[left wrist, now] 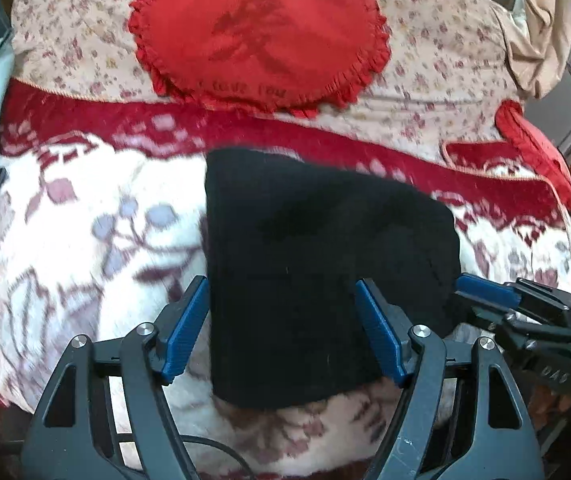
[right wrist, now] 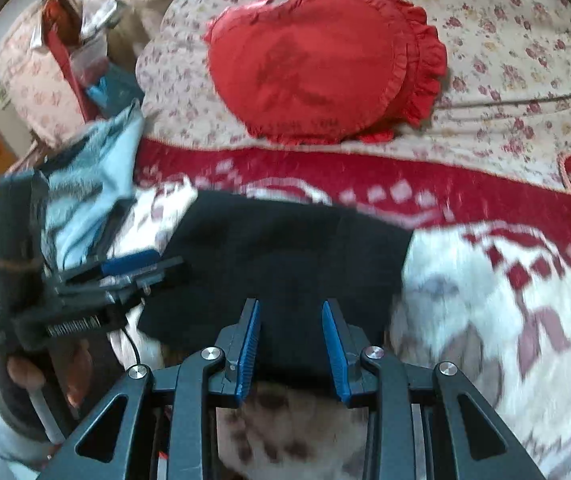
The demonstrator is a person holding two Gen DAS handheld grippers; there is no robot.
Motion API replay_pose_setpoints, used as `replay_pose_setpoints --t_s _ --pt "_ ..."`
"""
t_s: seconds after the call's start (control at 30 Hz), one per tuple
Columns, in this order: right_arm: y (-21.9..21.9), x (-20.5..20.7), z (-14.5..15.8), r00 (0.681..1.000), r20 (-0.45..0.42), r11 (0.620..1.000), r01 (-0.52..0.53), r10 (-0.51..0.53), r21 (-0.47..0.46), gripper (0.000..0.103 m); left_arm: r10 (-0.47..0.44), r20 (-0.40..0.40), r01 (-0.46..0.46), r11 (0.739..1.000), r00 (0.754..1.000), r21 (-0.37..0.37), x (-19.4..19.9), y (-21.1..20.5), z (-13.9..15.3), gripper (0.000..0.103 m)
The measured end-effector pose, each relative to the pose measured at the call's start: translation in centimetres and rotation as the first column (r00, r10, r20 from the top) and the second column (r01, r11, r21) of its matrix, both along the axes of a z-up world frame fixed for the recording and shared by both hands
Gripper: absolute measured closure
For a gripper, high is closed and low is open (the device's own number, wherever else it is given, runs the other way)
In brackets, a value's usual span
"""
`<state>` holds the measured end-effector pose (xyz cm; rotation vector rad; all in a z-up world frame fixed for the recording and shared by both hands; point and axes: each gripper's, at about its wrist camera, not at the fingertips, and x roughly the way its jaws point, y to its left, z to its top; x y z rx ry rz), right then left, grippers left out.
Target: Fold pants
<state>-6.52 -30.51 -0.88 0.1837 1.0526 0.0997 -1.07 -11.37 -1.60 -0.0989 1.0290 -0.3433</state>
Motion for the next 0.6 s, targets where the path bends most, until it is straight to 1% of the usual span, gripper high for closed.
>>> replay_pose_setpoints --t_s 0.07,0.1,0.13,0.17,0.23,0.27,0.3,0.33,0.37,0.4,0.47,0.5,0.53,0.57,0.6 --pt "0.3 -0.8 -1.5 1.000 -0.028 1.000 0.001 -0.001 -0.021 0.072 0.002 -0.025 -0.001 1.000 1.000 0.028 -0.4 -0.4 -1.5 0.028" --pt "0.5 -1.1 -2.1 1.000 -0.026 0.999 0.002 -0.003 -0.038 0.071 0.008 -0.021 -0.008 1.000 1.000 0.028 -0.5 -0.4 -1.9 0.027" --pt "0.7 -1.5 -2.1 1.000 -0.006 0.999 0.002 -0.002 -0.049 0.071 0.017 -0.015 -0.017 1.000 1.000 0.017 -0.6 -0.2 -2.1 0.025" --pt "0.7 -1.6 -2.0 1.000 -0.001 0.999 0.000 0.000 -0.050 0.071 0.021 -0.028 -0.021 1.000 0.999 -0.003 -0.5 0.1 -2.1 0.025" --pt "0.0 -1.7 -1.2 1.000 0.011 1.000 0.002 -0.002 -0.005 0.071 0.023 -0.048 -0.025 0.999 0.999 -0.031 -0.2 0.8 -1.7 0.025" --pt "-0.7 -1.8 -0.7 0.999 0.029 0.999 0.018 -0.019 0.039 0.071 0.028 -0.043 -0.029 0.999 0.999 -0.034 -0.2 1.2 -1.3 0.025" --pt "-1.5 -1.9 -0.3 0.998 0.045 0.997 0.040 -0.044 0.071 0.069 0.035 -0.030 -0.036 0.999 0.999 -0.030 -0.1 1.5 -0.9 0.025" --pt "-2.6 -2.0 0.0 0.994 0.065 0.991 0.079 -0.086 0.107 0.065 0.044 -0.017 -0.045 0.999 0.999 -0.029 0.0 1.9 -0.6 0.025" --pt "-3.5 -2.0 0.1 0.990 0.077 0.985 0.110 -0.121 0.133 0.053 0.053 -0.010 -0.053 0.998 0.999 -0.037 0.2 2.4 -0.3 0.025" --pt "-4.7 -2.0 -0.2 0.984 0.084 0.975 0.141 -0.157 0.173 0.049 0.056 -0.014 -0.056 0.997 0.998 -0.048 0.4 2.7 -0.3 0.025" --pt "-5.8 -1.4 -1.2 0.983 0.057 0.961 0.155 -0.172 0.231 0.049 0.058 -0.038 -0.061 0.995 0.998 -0.073 1.1 3.1 -0.5 0.025" --pt "-6.4 -1.0 -2.3 0.983 0.017 0.951 0.171 -0.181 0.257 0.049 0.061 -0.054 -0.065 0.995 0.997 -0.078 1.5 3.2 -0.9 0.025" --pt "-6.6 -0.6 -2.9 0.984 -0.003 0.947 0.175 -0.181 0.270 0.049 0.061 -0.072 -0.067 0.994 0.996 -0.081 1.8 3.2 -1.3 0.025" --pt "-6.7 -0.3 -3.5 0.985 -0.012 0.942 0.168 -0.172 0.290 0.049 0.057 -0.082 -0.064 0.994 0.995 -0.087 2.1 3.1 -1.5 0.025" --pt "-6.7 0.0 -4.2 0.986 -0.010 0.930 0.159 -0.165 0.331 0.048 0.049 -0.094 -0.058 0.993 0.994 -0.101 2.3 2.9 -1.8 0.025"
